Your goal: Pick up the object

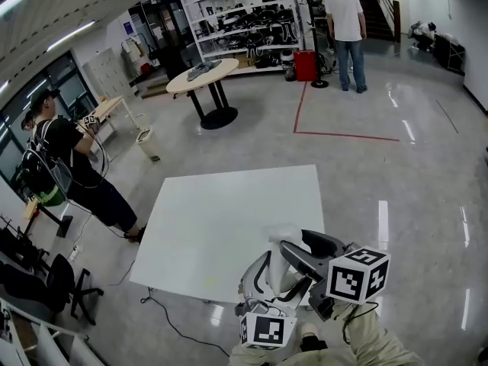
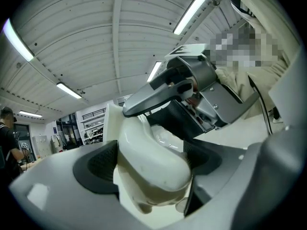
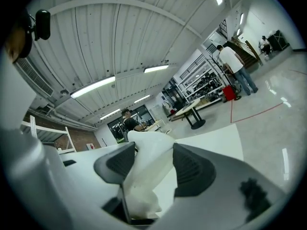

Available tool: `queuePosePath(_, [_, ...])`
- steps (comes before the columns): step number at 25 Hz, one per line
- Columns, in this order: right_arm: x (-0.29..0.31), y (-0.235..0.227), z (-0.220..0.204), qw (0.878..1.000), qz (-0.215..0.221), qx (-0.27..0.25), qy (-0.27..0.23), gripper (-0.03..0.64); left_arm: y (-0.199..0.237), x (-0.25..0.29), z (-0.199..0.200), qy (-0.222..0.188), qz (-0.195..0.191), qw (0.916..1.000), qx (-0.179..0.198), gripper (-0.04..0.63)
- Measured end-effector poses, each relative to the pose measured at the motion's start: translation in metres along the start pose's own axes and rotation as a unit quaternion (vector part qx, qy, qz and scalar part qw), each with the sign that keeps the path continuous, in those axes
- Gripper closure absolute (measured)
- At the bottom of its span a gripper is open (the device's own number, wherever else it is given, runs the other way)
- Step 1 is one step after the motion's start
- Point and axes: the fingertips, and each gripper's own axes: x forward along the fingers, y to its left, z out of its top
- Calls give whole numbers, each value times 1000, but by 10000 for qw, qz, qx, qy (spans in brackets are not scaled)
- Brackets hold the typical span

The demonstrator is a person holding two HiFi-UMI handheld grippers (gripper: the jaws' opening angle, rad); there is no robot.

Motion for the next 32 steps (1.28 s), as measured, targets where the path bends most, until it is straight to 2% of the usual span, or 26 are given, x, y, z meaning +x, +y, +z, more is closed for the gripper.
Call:
queuePosePath(11, [-42,80,-29,9993,24,-233,-275,356,-21,-87,21,-245,39,9996,146,161])
queuePosePath(19, [-99,145,-69,9981,43,-362,-505,356,-65,-167,38,-442,49,9987,237,161])
queuePosePath(26, [-140,186,-103,9980,117,-378,-489,357,-102,-222,44,-407,116,9988,251,161])
queuePosePath(32, [-170,198,-105,9979,254,-410,-422,357,-126,-237,62,-400,248,9987,216,161])
